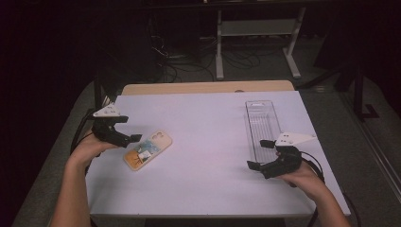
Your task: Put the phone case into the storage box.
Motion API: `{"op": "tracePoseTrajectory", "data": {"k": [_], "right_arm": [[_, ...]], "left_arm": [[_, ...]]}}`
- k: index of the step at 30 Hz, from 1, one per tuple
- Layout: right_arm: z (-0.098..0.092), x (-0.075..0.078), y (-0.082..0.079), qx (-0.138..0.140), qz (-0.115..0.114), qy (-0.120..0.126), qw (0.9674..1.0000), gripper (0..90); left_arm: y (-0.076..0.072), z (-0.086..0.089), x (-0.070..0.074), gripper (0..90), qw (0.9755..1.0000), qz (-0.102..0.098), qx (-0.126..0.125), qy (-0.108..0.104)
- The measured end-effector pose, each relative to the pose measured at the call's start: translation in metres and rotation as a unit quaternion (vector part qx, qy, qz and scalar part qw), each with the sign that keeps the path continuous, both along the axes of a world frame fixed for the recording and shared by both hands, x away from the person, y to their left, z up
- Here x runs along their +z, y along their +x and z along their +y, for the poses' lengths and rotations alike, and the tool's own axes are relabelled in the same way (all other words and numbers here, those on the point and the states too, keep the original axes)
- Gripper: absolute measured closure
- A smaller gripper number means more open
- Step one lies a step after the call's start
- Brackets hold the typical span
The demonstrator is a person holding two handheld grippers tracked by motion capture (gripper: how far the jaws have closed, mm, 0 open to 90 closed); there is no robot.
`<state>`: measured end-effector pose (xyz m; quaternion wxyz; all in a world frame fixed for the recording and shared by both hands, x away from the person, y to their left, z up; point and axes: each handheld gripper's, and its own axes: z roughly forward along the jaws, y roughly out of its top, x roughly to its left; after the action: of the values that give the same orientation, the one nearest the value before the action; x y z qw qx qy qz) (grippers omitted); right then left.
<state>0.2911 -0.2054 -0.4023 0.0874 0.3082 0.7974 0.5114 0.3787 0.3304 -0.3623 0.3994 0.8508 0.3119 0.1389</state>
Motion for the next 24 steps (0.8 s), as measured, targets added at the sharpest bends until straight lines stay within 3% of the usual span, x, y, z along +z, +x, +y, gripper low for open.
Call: {"op": "tracePoseTrajectory", "data": {"k": [1,2,8,9,16,24], "right_arm": [[0.000,0.000,0.000,0.000,0.000,0.000,1.0000,2.9],[0.000,0.000,0.000,0.000,0.000,0.000,1.0000,2.9],[0.000,0.000,0.000,-0.001,-0.001,-0.001,1.0000,2.9],[0.000,0.000,0.000,-0.001,-0.001,0.000,1.0000,2.9],[0.000,0.000,0.000,-0.001,-0.001,-0.001,1.0000,3.0],[0.000,0.000,0.000,-0.001,-0.001,-0.001,1.0000,3.1]], "left_arm": [[0.000,0.001,0.000,0.0,0.9999,0.000,-0.005,0.011],[0.000,-0.001,-0.001,0.0,1.0000,0.002,0.000,0.004],[-0.002,-0.003,-0.004,0.0,0.9998,0.011,-0.002,0.015],[-0.001,-0.003,-0.004,0.0,0.9996,0.010,-0.007,0.025],[-0.003,-0.007,-0.010,0.0,0.9987,0.023,-0.007,0.046],[-0.005,-0.009,-0.016,0.0,0.9985,0.031,-0.003,0.046]]}}
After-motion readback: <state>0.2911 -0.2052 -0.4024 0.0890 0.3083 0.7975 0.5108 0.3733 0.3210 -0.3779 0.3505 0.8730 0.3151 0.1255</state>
